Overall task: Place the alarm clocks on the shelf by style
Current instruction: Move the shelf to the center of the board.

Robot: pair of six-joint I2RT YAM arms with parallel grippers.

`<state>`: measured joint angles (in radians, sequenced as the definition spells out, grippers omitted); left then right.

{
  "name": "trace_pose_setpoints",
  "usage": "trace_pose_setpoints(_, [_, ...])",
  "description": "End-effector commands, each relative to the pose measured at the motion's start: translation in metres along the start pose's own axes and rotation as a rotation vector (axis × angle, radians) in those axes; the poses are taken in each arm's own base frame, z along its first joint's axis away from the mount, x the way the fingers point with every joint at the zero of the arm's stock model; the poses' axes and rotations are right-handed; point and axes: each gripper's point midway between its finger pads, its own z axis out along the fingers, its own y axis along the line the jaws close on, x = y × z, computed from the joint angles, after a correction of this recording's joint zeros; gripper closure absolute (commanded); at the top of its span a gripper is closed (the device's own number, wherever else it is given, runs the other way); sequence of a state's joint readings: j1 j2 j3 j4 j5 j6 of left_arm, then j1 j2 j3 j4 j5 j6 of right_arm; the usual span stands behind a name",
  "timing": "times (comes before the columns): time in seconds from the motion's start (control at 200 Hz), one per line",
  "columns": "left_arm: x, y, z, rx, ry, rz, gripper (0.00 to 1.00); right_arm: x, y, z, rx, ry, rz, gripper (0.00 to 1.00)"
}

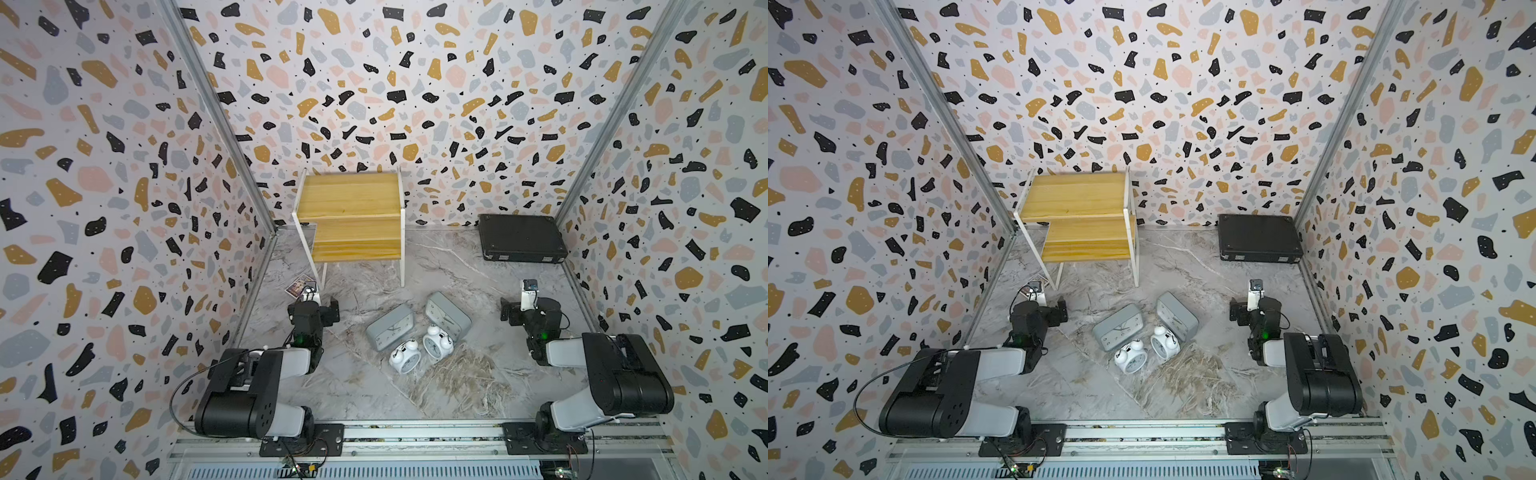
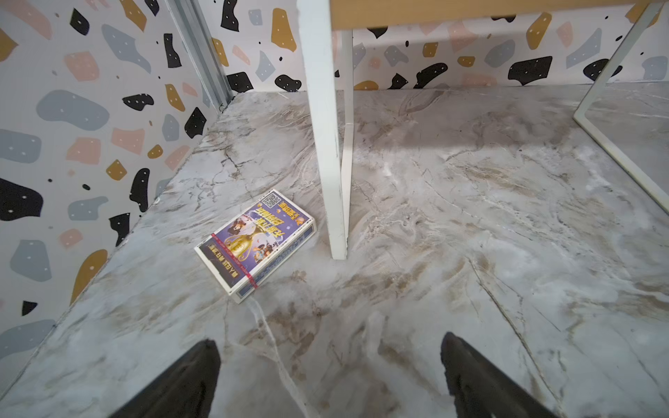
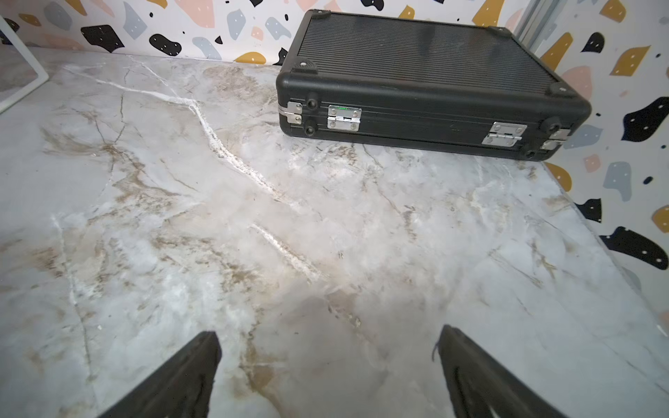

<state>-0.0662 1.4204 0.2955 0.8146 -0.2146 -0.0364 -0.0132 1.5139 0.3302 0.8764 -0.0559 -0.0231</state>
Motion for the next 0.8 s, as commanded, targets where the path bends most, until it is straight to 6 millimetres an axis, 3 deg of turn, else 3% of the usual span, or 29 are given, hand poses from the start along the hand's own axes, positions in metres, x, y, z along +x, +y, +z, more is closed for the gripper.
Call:
trace_pose_setpoints(0.0, [-0.0194,0.0004,0.0029,0.002,-0.058,-0.007,0.01,-0.0107,-0.0029,0.0012,0.011,-0.03,0.005,0.0])
trace_pose_setpoints(0.716, [-0.0194,0.0004,0.0029,0.002,-0.058,-0.007,0.01,-0.0117,-0.003,0.0008,0.012,-0.034,0.007,0.01])
trace_pose_setpoints(0.796, [-0.0216,0.0072,0.0012,-0.035,-0.071,-0.022,0.01,-0.0147,-0.0109,-0.0034,0.058,-0.053,0.026,0.01])
